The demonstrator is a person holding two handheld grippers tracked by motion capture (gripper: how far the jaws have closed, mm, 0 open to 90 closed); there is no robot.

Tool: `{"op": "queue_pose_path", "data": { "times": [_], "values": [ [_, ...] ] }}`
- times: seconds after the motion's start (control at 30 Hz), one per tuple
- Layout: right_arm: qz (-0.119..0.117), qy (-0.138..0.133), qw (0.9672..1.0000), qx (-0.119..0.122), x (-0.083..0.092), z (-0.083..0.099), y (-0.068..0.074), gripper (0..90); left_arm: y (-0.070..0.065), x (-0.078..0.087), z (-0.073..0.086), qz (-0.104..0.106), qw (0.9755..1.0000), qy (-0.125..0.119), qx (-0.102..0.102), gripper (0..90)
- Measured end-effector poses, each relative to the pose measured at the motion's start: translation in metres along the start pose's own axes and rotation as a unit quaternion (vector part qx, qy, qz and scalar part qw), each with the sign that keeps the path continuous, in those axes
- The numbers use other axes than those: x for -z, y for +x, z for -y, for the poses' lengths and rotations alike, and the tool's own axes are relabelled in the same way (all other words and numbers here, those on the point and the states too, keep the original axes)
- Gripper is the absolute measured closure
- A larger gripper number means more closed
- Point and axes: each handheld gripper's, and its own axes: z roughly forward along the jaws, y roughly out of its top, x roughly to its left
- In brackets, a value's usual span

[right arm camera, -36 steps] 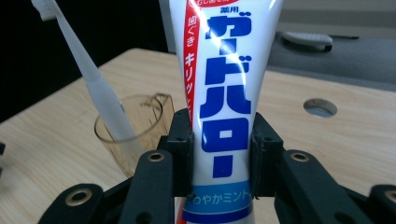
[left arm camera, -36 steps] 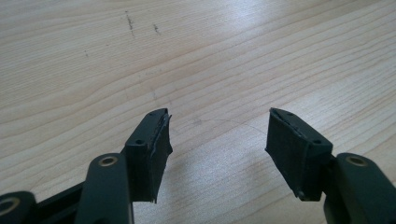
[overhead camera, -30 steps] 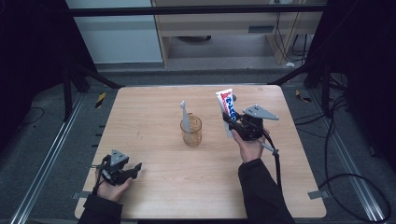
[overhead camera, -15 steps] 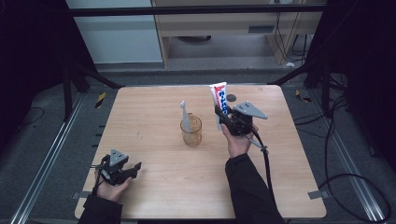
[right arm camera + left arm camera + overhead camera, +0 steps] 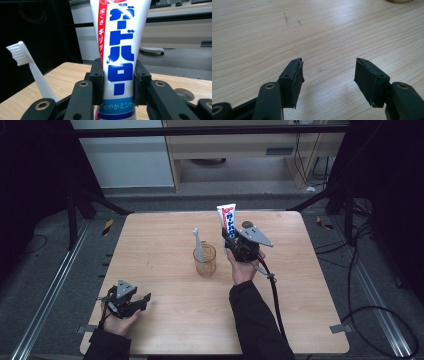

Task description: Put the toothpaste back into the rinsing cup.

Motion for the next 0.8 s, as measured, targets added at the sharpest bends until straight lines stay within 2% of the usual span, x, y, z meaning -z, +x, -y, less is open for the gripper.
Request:
{"op": "queue_pose_path", "data": {
  "times": [0.2,0.3,0.8],
  "values": [
    [0.018,-0.015,0.9997,-0.005,-0.008,0.001,0.008,67.5,0.000,-0.001,0.000,0.001,1.0000,-0.001,0.001,39.0],
    [0.019,-0.021,0.9996,-0.001,-0.012,0.001,0.013,67.5,0.000,0.000,0.000,0.001,1.0000,-0.002,0.001,39.0],
    [-0.001,-0.023,0.9997,-0.010,-0.034,0.014,0.032,67.3,0.001,0.000,0.000,0.002,1.0000,-0.004,0.003,38.9]
  ]
}}
